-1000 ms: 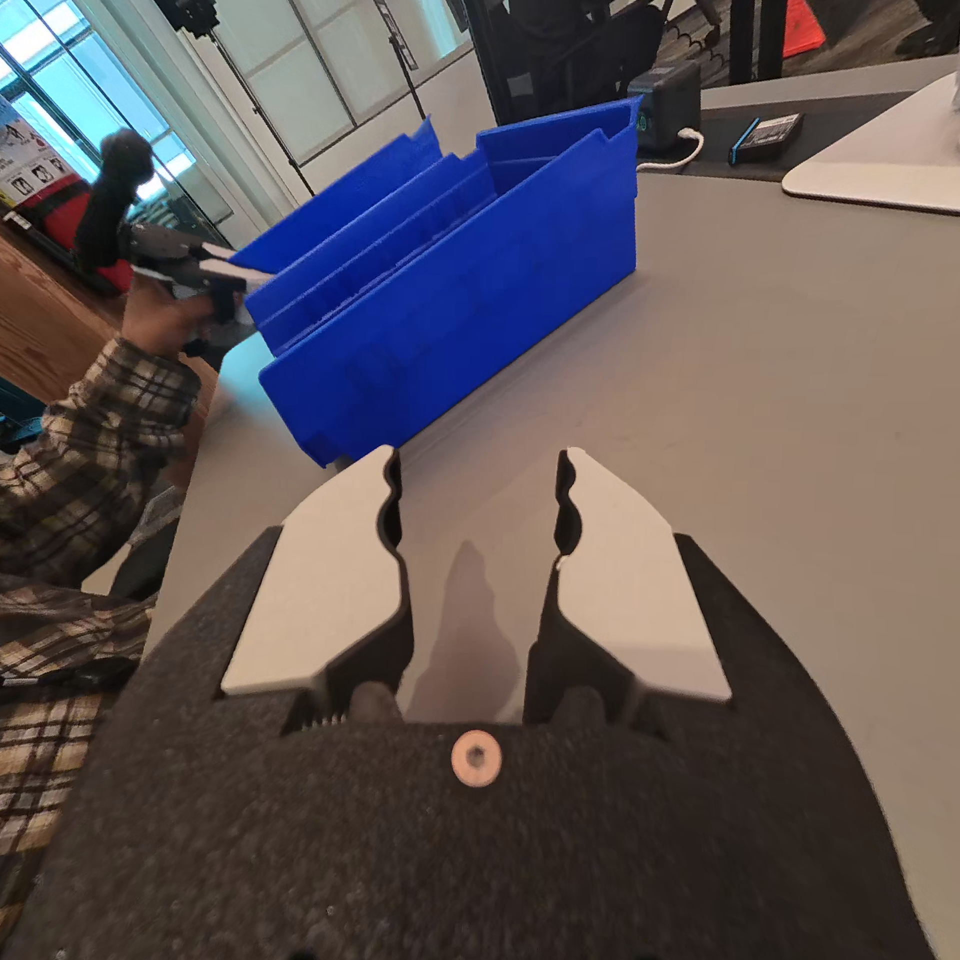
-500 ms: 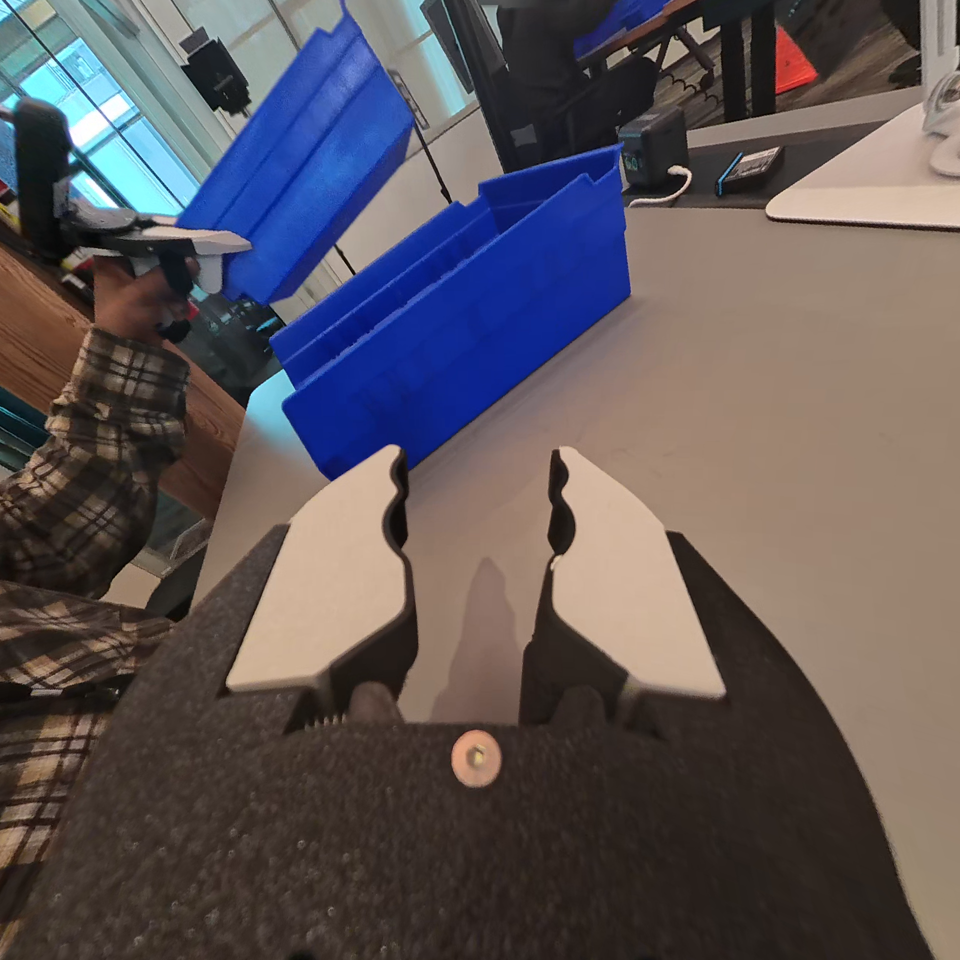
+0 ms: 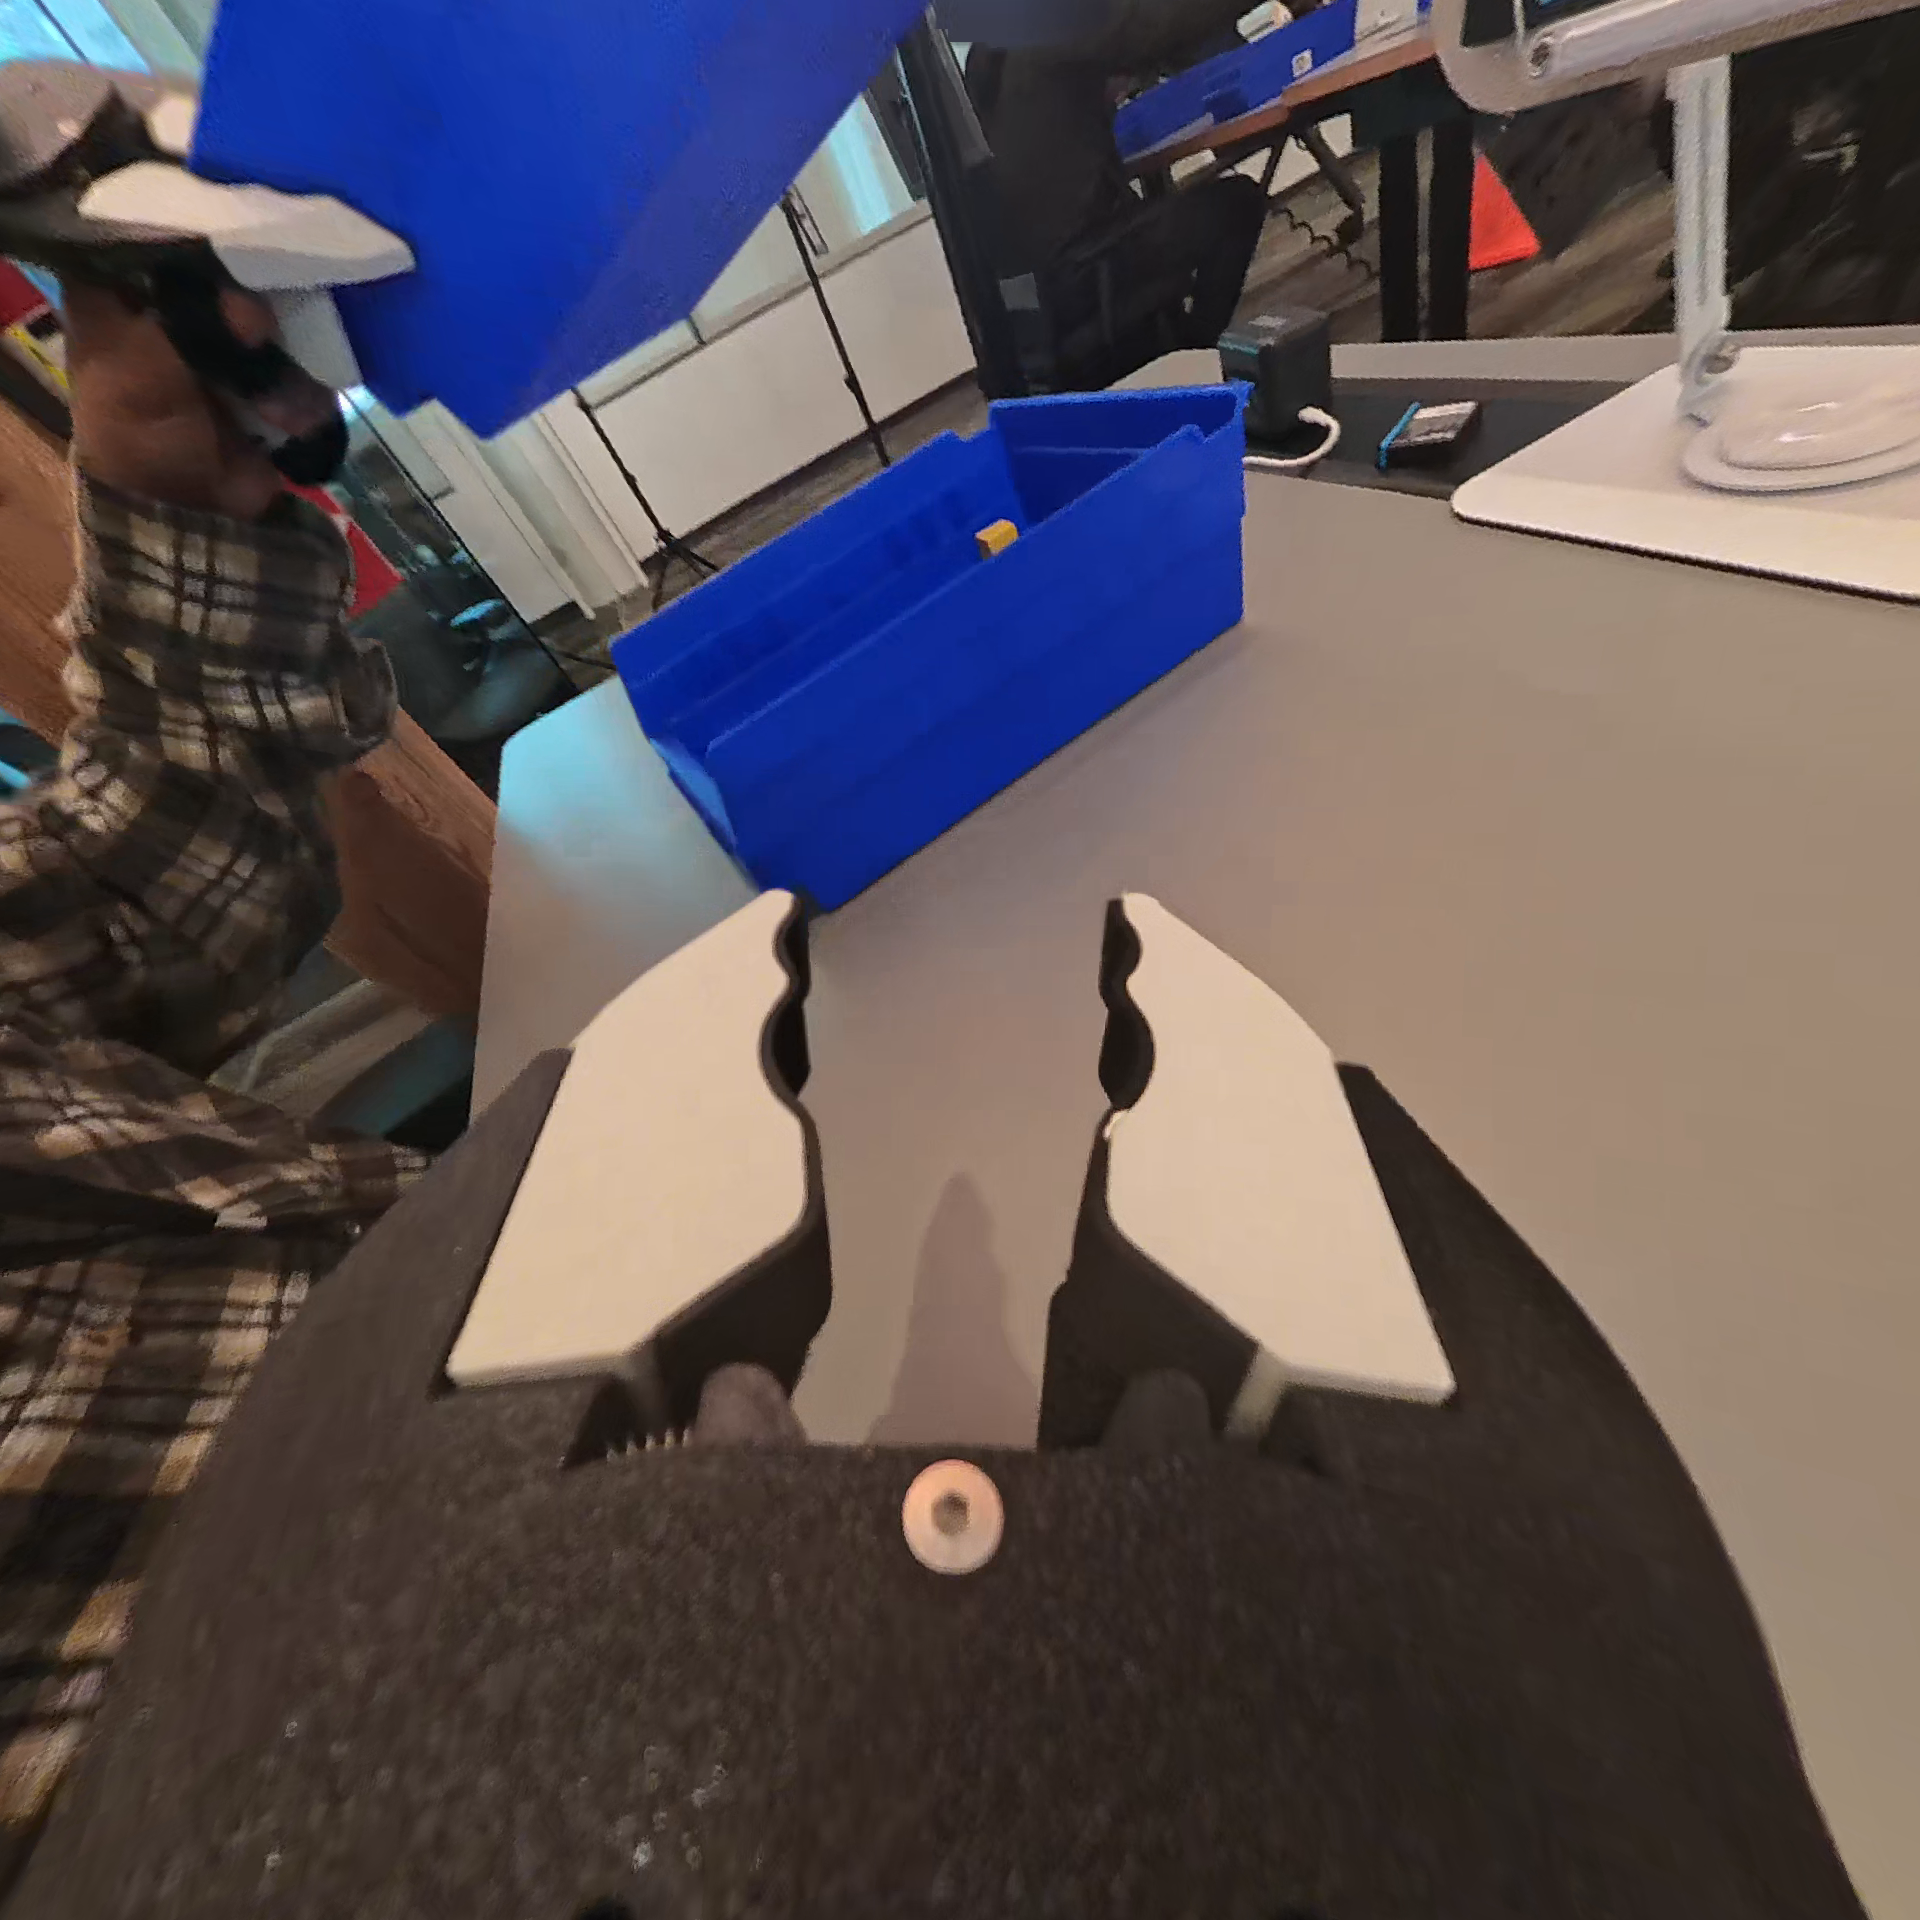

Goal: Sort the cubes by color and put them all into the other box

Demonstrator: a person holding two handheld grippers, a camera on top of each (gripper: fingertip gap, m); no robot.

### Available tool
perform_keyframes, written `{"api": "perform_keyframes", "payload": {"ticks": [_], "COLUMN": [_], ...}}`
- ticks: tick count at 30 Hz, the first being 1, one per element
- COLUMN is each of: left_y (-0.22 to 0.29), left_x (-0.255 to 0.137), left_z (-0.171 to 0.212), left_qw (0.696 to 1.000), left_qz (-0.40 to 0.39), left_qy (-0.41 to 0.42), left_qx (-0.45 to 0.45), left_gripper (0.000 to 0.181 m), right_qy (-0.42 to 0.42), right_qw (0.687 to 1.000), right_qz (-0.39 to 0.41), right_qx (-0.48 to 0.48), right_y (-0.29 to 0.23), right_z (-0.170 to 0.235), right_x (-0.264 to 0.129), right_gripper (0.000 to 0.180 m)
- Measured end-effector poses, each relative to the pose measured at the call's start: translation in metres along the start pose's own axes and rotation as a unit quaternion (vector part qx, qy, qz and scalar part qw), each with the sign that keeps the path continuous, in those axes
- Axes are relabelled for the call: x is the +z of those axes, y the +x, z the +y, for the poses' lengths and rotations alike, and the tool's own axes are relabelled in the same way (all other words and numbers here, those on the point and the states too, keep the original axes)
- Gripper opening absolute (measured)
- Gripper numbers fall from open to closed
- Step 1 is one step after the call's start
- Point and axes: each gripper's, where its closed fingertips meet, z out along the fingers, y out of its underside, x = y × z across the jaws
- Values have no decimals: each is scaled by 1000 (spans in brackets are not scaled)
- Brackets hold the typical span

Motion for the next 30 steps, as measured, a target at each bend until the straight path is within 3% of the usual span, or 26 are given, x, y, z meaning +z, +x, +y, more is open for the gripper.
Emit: {"api": "perform_keyframes", "payload": {"ticks": [1, 10, 17, 22, 30], "left_y": [15, 162, 239, 264, 276], "left_x": [9, 101, 165, 193, 205], "left_z": [-10, -56, -36, -2, 23], "left_qw": [1000, 967, 943, 931, 932], "left_qz": [26, 212, 281, 307, 286], "left_qy": [5, 12, -5, -36, -41], "left_qx": [16, 141, 177, 193, 218], "left_gripper": [7, 7, 8, 7, 9], "right_qy": [-5, -34, -92, -181, -265], "right_qw": [1000, 992, 979, 957, 931], "right_qz": [10, 111, 153, 163, 104], "right_qx": [-4, -47, -97, -156, -228], "right_y": [-3, -37, -60, -58, -48], "right_z": [2, 29, 38, 34, 20], "right_x": [-11, -108, -155, -156, -114], "right_gripper": [54, 62, 75, 85, 89]}}
